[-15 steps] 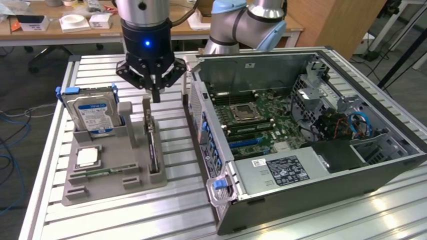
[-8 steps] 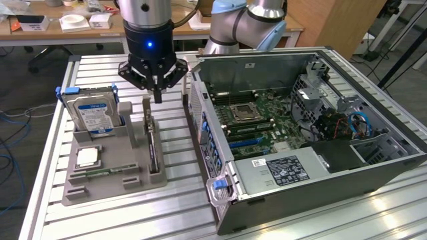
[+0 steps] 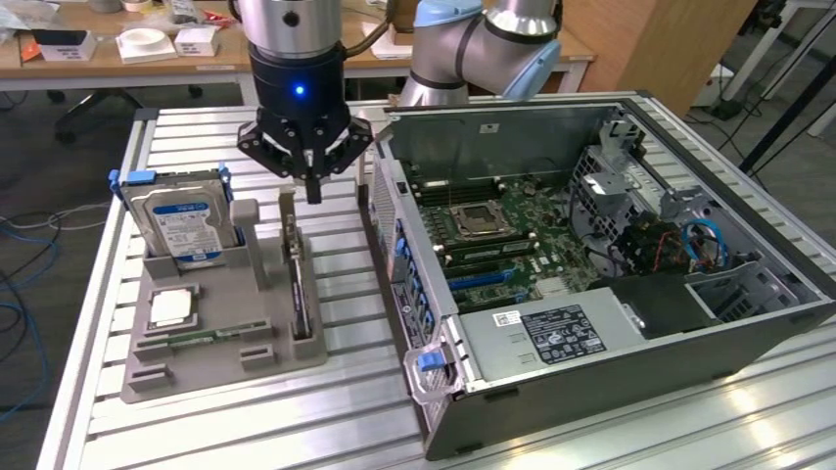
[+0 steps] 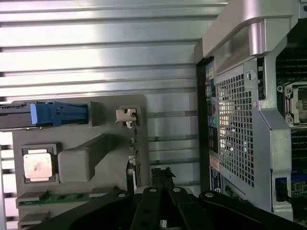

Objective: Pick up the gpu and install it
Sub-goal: 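Pick up the gpu and move the gpu toward the slot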

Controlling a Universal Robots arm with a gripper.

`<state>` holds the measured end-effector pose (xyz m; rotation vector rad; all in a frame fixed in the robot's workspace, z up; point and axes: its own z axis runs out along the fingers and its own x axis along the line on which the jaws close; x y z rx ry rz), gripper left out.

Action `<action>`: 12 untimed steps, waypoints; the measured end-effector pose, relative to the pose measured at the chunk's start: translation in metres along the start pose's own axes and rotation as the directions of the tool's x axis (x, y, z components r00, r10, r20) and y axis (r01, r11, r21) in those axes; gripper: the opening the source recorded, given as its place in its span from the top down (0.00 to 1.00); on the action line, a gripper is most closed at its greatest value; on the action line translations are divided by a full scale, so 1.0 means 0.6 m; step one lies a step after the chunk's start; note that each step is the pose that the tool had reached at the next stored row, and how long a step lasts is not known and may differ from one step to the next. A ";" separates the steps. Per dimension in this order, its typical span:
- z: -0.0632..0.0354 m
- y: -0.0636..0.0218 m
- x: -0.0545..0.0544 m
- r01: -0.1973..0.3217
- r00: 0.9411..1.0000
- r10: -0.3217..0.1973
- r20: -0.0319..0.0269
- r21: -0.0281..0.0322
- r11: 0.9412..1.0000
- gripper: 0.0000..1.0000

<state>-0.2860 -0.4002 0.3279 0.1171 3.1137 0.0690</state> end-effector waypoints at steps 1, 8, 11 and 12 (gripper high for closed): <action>0.001 0.000 -0.001 0.000 1.000 0.000 0.000 0.000 1.000 0.89; 0.004 0.000 -0.008 0.000 1.000 0.000 0.000 0.000 1.000 0.89; 0.006 0.000 -0.011 0.000 1.000 0.000 0.000 0.000 1.000 0.89; 0.007 0.000 -0.012 0.000 1.000 0.000 0.000 0.000 1.000 0.89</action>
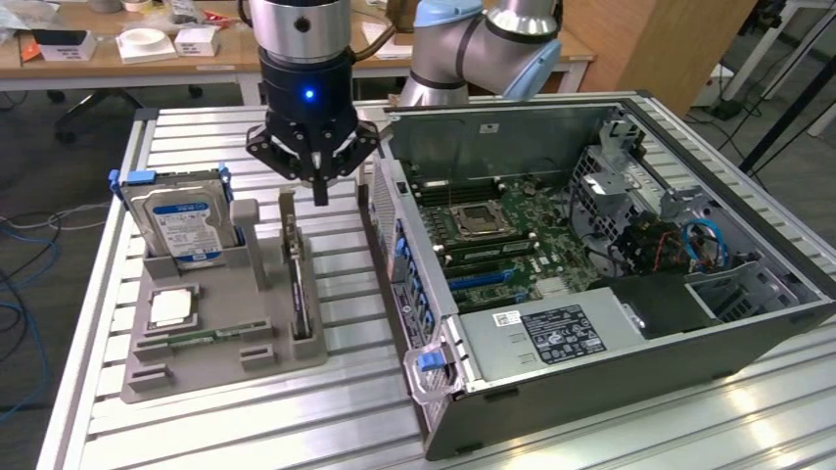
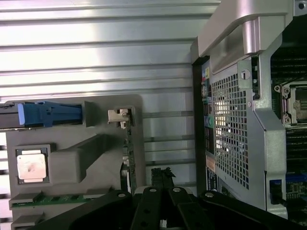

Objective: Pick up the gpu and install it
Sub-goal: 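Pick up the gpu and move the gpu toward the slot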

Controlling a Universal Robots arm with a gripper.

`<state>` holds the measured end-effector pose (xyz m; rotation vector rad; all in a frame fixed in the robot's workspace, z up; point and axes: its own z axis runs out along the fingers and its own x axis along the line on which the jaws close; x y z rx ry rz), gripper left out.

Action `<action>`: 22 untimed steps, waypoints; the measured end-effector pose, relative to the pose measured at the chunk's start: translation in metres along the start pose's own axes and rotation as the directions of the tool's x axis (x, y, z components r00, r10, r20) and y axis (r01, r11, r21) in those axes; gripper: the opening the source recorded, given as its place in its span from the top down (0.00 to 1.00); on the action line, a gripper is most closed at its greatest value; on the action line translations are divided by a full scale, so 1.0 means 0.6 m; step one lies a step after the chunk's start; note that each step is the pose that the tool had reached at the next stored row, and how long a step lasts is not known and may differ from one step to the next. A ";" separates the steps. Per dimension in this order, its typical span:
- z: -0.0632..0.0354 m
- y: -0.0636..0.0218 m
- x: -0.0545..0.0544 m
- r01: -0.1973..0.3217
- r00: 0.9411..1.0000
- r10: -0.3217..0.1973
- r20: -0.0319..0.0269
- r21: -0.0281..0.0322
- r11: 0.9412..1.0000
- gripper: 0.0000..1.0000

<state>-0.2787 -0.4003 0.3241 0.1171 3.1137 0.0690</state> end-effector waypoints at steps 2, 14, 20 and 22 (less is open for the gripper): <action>0.001 0.000 -0.002 0.000 1.000 0.000 0.000 0.000 1.000 0.89; 0.005 0.000 -0.007 0.000 1.000 0.000 0.000 -0.004 1.000 0.89; 0.009 -0.001 -0.006 0.000 1.000 0.000 0.000 -0.004 1.000 0.89; 0.010 -0.001 -0.004 0.000 1.000 0.000 0.000 -0.004 1.000 0.89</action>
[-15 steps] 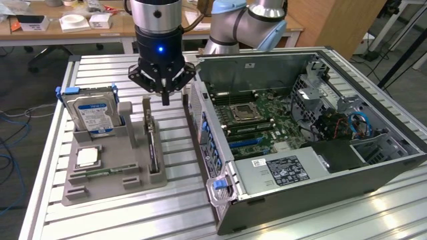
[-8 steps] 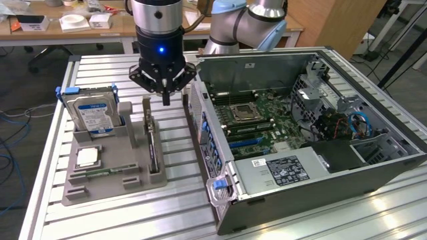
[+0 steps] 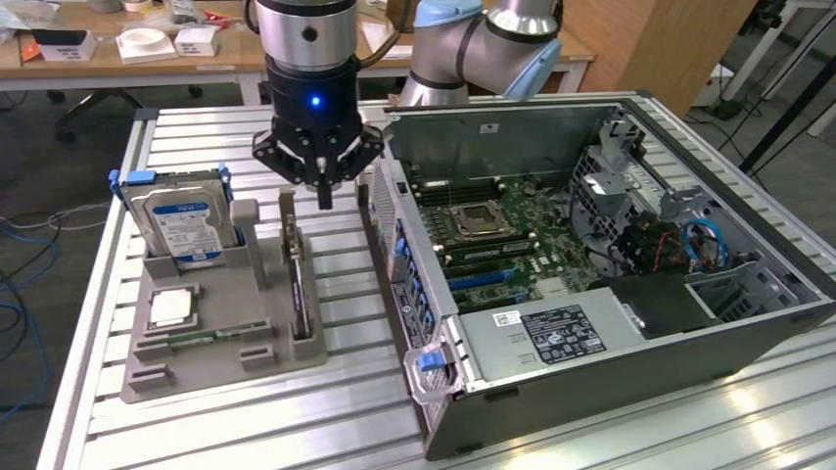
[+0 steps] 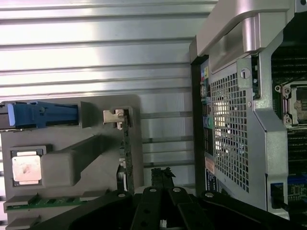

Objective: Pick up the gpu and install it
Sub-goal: 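Pick up the gpu and move the gpu toward the slot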

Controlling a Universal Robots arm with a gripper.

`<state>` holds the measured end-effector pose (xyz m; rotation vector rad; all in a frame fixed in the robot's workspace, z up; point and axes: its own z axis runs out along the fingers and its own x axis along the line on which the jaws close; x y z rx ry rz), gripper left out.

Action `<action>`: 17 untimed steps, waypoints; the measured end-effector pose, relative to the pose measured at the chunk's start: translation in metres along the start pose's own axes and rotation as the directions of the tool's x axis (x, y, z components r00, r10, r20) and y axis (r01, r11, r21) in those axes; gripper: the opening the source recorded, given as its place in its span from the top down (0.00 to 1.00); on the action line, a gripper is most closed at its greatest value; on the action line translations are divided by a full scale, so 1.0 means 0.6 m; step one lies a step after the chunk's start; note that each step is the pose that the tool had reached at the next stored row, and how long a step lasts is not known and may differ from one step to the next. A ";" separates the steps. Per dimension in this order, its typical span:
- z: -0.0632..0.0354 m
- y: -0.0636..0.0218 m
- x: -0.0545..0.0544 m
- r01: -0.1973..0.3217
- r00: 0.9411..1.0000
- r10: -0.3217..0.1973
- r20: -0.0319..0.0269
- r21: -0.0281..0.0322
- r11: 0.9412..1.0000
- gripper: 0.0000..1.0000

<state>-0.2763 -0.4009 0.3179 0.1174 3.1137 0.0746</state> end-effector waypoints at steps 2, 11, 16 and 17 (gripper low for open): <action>0.001 0.000 0.002 0.000 1.000 0.000 0.000 0.000 1.000 0.89; 0.004 -0.001 0.004 0.000 1.000 0.000 0.000 0.000 1.000 0.89; 0.007 -0.001 0.004 0.000 1.000 0.000 0.000 0.000 1.000 0.89; 0.007 -0.001 0.005 0.000 1.000 0.000 0.000 0.000 1.000 0.89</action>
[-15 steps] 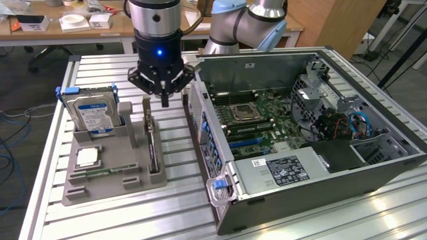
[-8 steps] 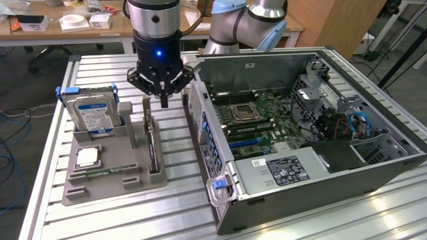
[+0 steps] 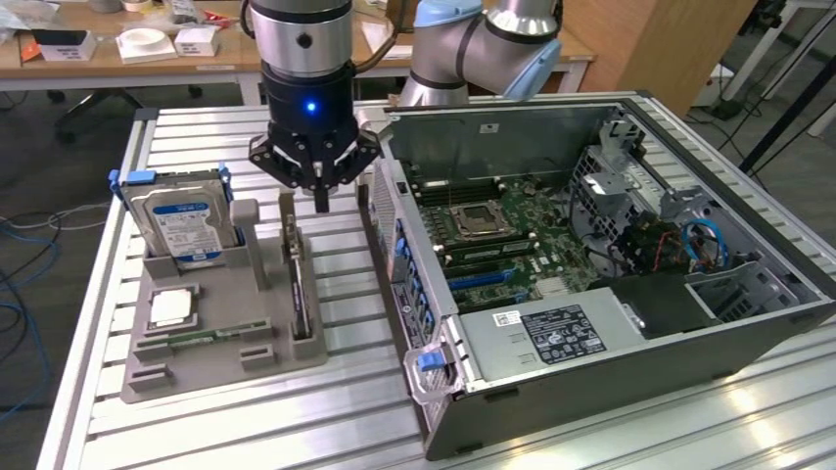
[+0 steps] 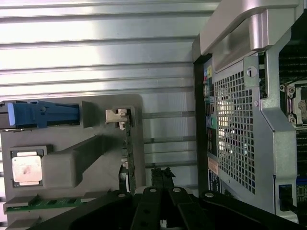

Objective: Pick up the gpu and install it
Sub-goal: 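Pick up the gpu and move the gpu toward the slot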

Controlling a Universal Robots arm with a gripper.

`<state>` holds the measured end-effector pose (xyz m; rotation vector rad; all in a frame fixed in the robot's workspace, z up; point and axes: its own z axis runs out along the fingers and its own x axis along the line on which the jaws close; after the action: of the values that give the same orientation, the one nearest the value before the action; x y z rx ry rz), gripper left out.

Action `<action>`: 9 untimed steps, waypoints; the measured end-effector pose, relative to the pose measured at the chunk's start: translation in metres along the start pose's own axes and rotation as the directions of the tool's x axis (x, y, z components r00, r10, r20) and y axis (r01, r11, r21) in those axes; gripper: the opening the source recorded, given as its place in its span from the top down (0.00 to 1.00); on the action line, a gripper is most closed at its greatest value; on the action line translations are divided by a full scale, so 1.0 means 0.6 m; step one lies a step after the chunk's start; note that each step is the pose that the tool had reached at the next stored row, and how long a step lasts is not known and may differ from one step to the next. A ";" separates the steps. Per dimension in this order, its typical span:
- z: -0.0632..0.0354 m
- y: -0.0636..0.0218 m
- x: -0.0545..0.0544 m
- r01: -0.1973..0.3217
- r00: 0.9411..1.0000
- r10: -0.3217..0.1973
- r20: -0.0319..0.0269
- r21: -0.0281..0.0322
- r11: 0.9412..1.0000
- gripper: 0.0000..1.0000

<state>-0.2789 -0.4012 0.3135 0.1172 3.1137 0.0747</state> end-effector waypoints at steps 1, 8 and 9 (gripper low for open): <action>0.000 0.000 0.000 0.000 1.000 0.000 0.000 0.000 1.000 0.89; 0.001 -0.005 0.006 0.000 1.000 0.000 0.000 0.000 1.000 0.89; 0.001 -0.006 0.007 0.000 1.000 0.000 0.000 0.000 1.000 0.89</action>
<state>-0.2837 -0.4043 0.3127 0.1172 3.1137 0.0747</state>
